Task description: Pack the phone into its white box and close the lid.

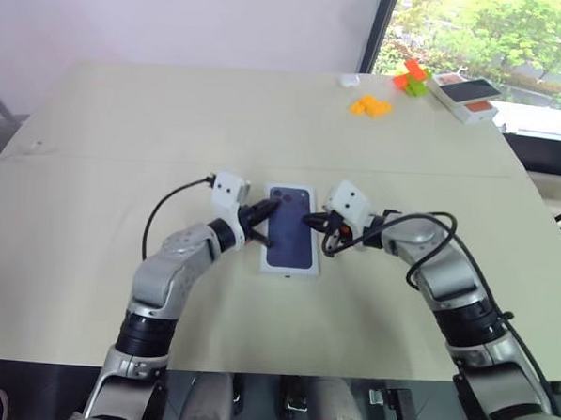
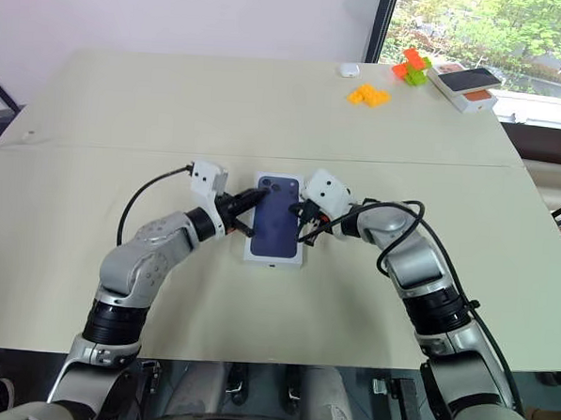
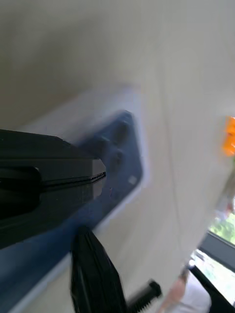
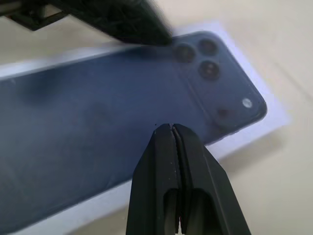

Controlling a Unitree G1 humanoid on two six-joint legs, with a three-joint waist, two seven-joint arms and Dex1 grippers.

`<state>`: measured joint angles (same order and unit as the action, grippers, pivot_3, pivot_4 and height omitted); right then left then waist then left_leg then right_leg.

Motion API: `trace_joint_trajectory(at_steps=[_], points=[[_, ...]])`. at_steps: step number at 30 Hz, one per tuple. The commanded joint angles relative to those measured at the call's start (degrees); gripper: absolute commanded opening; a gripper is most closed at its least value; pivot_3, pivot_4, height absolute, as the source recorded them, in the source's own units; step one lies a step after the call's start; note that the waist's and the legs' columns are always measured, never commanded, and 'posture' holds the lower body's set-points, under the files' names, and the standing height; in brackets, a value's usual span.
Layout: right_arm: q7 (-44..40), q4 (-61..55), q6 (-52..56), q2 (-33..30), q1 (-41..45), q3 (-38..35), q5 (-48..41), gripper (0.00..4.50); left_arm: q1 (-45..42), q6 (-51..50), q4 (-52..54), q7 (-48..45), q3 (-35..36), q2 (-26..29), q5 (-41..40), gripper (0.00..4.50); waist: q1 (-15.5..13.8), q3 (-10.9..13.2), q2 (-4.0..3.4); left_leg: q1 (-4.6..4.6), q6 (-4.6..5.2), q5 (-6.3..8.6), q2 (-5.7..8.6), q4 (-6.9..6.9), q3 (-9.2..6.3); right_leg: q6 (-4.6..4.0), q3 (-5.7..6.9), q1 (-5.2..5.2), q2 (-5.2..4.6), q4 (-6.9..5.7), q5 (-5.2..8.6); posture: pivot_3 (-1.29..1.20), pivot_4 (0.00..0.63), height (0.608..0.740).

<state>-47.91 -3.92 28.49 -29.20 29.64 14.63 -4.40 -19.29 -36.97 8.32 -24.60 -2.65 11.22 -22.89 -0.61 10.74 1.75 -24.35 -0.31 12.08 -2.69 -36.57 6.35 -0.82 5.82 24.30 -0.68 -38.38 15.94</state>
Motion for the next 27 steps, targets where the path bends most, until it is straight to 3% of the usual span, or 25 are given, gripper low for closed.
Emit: trace_joint_trajectory(at_steps=[1, 11, 16, 20, 24, 27], points=[[0.54, -0.59, -2.26, -1.16, -0.76, 1.46, 2.59, 0.07, 1.75, 1.7, -0.15, -0.54, -1.5, 1.33, 2.25, 0.0, -0.06, -0.05, 0.0, 0.0, 0.0, 0.0, 0.0, -0.01, 0.0, 0.01, 0.0, 0.0, 0.0, 0.0, 0.0, 0.0, 0.15, 0.737], [-1.68, -0.1, 1.65, 0.05, 5.88, -2.83, -2.37, 0.07, -3.12, -0.98, 3.93, 0.76, 1.69, 0.89, -1.09, 0.0, -0.07, -0.13, 0.01, 0.0, 0.01, 0.01, 0.0, -0.08, -0.01, 0.09, 0.0, -0.04, 0.0, -0.03, 0.05, 0.0, 0.15, 0.737], [-9.4, -5.97, 5.74, -4.71, 3.35, -4.99, -9.63, 0.07, -1.68, -4.75, 10.12, -1.73, 1.86, 3.77, -4.06, 0.0, -0.1, -0.12, 0.0, -0.02, 0.05, 0.03, 0.0, -0.07, -0.01, 0.01, 0.0, -0.04, -0.01, -0.01, 0.01, 0.0, 0.15, 0.737], [-14.34, -9.9, 5.55, -9.78, -2.65, -2.65, -10.91, 0.07, 3.13, -5.4, 13.12, -5.46, -0.63, 7.61, -4.45, 0.0, -0.08, -0.13, 0.0, 0.01, 0.06, 0.04, 0.0, -0.07, -0.01, 0.1, 0.0, -0.06, -0.03, -0.01, 0.06, 0.0, 0.15, 0.737], [-11.64, -8.39, 0.54, -11.03, -6.32, 2.87, -3.47, 0.07, 7.38, -3.08, 10.42, -6.45, -3.77, 9.76, -1.17, 0.0, 0.11, -0.19, -0.07, 0.03, 0.06, 0.04, -0.02, -0.07, -0.01, 0.21, 0.0, -0.05, -0.01, -0.01, 0.13, 0.0, 0.15, 0.737], [-9.8, -6.68, -0.06, -9.86, -5.5, 2.87, -2.14, 0.07, 8.06, -2.18, 7.86, -5.69, -3.29, 9.08, -0.73, 0.0, -0.04, -0.5, -0.03, 0.15, 0.06, 0.05, -0.03, -0.06, -0.02, 0.22, 0.0, -0.16, 0.02, -0.01, 0.15, 0.0, 0.15, 0.737]])
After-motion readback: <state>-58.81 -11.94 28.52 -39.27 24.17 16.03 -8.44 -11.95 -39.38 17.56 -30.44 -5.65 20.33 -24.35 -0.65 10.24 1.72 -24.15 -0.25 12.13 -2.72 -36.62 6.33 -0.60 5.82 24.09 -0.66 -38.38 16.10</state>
